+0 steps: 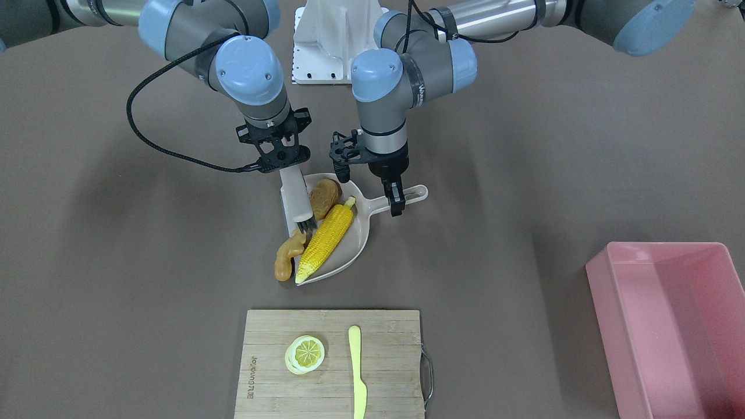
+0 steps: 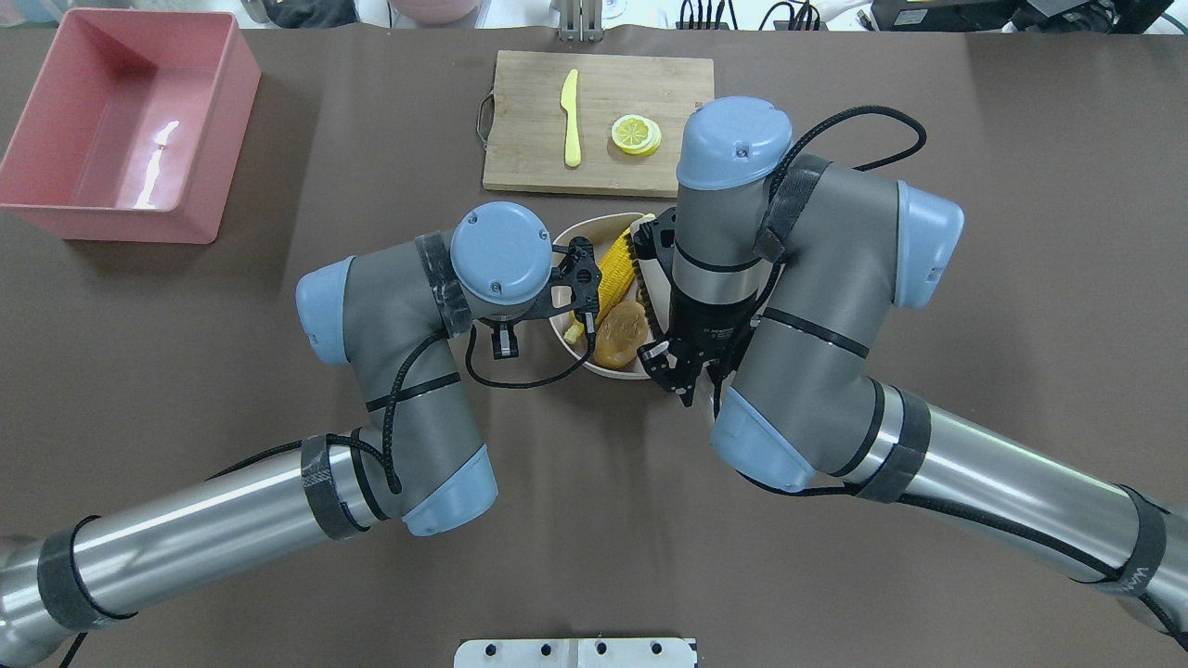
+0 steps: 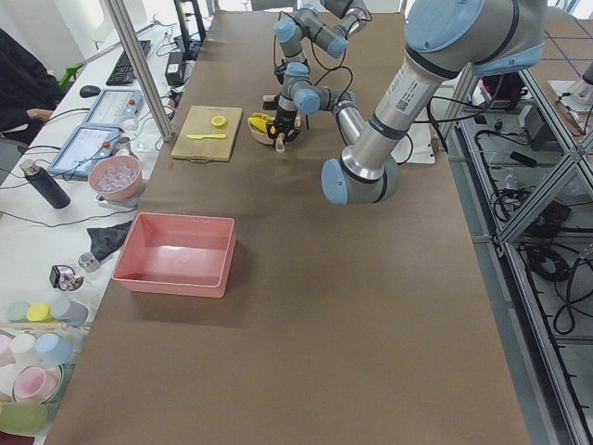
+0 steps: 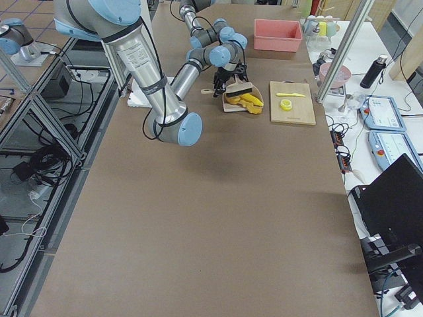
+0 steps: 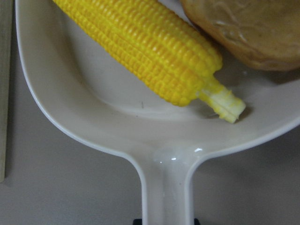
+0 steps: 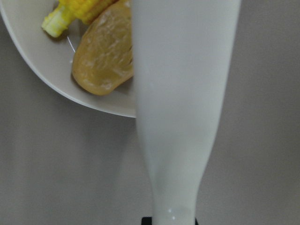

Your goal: Sweep and dump trash into bin

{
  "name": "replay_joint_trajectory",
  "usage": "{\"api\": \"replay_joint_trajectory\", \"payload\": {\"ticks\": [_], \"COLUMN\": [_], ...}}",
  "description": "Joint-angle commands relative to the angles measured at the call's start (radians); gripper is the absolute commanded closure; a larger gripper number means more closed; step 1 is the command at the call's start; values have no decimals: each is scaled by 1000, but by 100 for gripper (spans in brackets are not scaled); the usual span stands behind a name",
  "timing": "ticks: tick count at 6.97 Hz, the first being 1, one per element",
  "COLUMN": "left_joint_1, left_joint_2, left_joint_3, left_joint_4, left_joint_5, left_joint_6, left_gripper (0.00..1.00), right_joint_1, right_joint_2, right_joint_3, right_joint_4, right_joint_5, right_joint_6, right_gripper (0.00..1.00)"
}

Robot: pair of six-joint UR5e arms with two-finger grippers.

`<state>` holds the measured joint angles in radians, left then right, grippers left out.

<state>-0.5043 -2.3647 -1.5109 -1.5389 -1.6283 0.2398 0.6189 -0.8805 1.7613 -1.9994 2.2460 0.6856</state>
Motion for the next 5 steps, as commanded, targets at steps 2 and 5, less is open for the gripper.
{"api": "replay_joint_trajectory", "payload": {"ticks": [2, 5], "left_joint_1": [1, 0], "left_joint_2": [12, 12], "left_joint_3": [-2, -9], "left_joint_4": [-29, -27], "left_joint_5": [-33, -35], "left_joint_6": [-8, -7], "left_gripper": [100, 100], "right_joint_1": [33, 88], "right_joint_2": [-61, -99], "right_joint_3": [107, 136], "right_joint_4": [-19, -35], "right_joint_5": [3, 3], "right_joint_6": [0, -1], "right_gripper": [100, 100]}}
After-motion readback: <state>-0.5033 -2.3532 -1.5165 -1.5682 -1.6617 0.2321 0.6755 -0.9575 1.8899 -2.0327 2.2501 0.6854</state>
